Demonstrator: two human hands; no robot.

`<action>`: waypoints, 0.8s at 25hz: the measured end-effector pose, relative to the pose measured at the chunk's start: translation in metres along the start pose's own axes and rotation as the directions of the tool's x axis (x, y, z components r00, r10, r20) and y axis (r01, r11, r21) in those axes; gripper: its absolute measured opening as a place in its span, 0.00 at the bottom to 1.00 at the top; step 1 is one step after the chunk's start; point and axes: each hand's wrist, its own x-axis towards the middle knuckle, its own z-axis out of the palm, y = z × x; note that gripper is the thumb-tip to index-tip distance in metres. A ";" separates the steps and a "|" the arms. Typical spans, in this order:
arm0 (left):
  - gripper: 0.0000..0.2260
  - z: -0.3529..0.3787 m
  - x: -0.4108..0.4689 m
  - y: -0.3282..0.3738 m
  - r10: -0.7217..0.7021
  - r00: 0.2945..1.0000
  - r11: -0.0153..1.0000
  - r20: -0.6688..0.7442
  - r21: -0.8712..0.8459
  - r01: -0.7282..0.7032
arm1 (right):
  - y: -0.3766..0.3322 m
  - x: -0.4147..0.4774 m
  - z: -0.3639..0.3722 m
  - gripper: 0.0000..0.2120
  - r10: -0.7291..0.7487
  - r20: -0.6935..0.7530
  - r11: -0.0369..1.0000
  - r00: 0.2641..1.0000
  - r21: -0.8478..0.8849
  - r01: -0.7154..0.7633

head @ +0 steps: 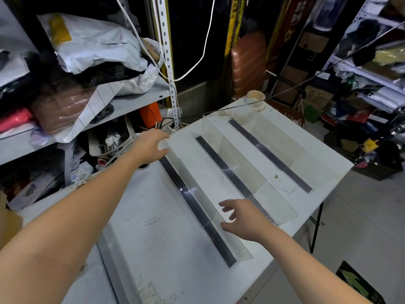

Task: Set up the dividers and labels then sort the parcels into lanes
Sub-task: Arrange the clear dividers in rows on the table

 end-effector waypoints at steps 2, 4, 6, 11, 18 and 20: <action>0.20 -0.013 -0.017 -0.005 -0.060 0.997 0.992 -0.040 0.113 0.064 | -0.010 0.003 -0.004 0.30 -0.062 -0.077 0.996 0.995 -0.067 0.057; 0.18 -0.027 -0.042 -0.013 -0.128 0.991 0.975 -0.045 0.178 0.134 | -0.025 0.006 -0.007 0.31 -0.157 -0.127 0.981 0.979 -0.136 0.140; 0.16 -0.039 -0.071 -0.023 -0.185 0.981 0.961 -0.055 0.198 0.192 | -0.044 0.009 -0.010 0.31 -0.243 -0.148 0.960 0.959 -0.180 0.215; 0.13 -0.061 -0.151 -0.039 -0.323 0.936 0.911 -0.141 0.221 0.348 | -0.104 0.017 -0.006 0.30 -0.391 -0.157 0.902 0.907 -0.262 0.343; 0.15 -0.070 -0.263 -0.041 -0.488 0.868 0.845 -0.087 0.202 0.495 | -0.176 0.010 0.032 0.30 -0.533 -0.079 0.820 0.842 -0.295 0.491; 0.17 -0.070 -0.289 -0.034 -0.513 0.857 0.838 -0.037 0.196 0.510 | -0.187 0.002 0.045 0.30 -0.560 -0.057 0.799 0.826 -0.299 0.521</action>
